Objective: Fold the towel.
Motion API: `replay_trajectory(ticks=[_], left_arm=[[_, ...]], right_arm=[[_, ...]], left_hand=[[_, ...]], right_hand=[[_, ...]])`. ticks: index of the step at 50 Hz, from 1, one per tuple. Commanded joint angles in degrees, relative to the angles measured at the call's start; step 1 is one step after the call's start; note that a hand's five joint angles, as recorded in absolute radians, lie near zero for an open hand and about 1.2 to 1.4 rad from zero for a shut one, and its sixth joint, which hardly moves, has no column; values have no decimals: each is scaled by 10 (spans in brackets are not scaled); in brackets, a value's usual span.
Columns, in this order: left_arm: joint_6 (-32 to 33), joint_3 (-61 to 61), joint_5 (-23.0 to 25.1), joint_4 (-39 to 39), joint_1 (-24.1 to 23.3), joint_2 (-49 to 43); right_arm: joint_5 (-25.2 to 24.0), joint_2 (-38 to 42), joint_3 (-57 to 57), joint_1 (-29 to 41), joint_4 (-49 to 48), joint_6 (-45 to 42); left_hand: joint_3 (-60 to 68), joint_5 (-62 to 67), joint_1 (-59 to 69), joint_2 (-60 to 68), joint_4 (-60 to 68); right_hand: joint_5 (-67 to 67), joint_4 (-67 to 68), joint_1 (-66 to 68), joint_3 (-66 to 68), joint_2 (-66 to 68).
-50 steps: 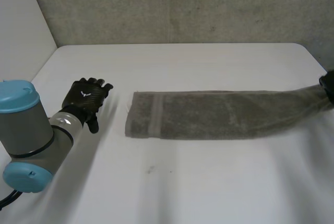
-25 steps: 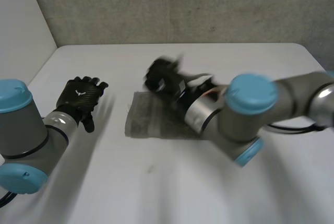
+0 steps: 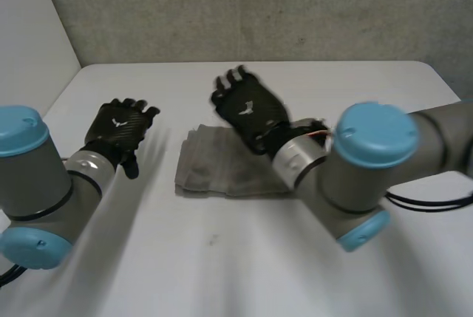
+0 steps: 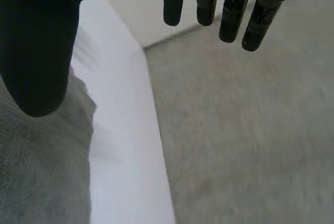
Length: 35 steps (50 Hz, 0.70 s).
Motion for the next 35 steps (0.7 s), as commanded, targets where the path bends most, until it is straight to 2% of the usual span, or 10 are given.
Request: replay_trajectory(ticks=[1,6,12,22,23,24,25,26,27,35], left_arm=[[-2,25,0,5,-52,-3],[-34,55,-2,14,-95,-22],[-56,74,-2,16,-109,-32],[-64,77,-5,16,-109,-46],[-64,77,-5,16,-109,-46],[-64,74,-6,16,-109,-45],[-64,74,-6,16,-109,-45],[-64,73,-6,15,-109,-45],[-64,70,-7,14,-108,-44],[-64,48,-7,12,-96,-31]], right_arm=[[10,-66,78,-72,49,149],[11,-65,115,-138,134,232],[3,-56,139,-178,152,273],[1,-16,147,-206,141,283],[1,-15,147,-206,141,283],[6,-11,147,-206,135,283],[6,-11,147,-206,135,283],[8,-10,149,-208,125,283],[12,-12,151,-211,112,280],[70,-58,135,-208,71,236]], left_hand=[[5,-16,0,6,3],[5,-16,0,6,3],[5,-16,0,6,3],[5,-16,0,6,3],[5,-16,0,6,3],[5,-16,0,6,3],[5,-16,0,6,3],[5,-16,0,6,3],[5,-16,0,6,3],[5,-16,0,6,3]], right_hand=[[-33,-33,-18,-23,-28],[-33,-33,-18,-23,-28],[-15,-16,0,-5,-10],[339,339,354,349,344],[340,339,355,350,345],[460,459,475,470,465],[461,461,476,471,466],[606,605,621,616,611],[667,666,682,677,672],[667,667,682,677,672]])
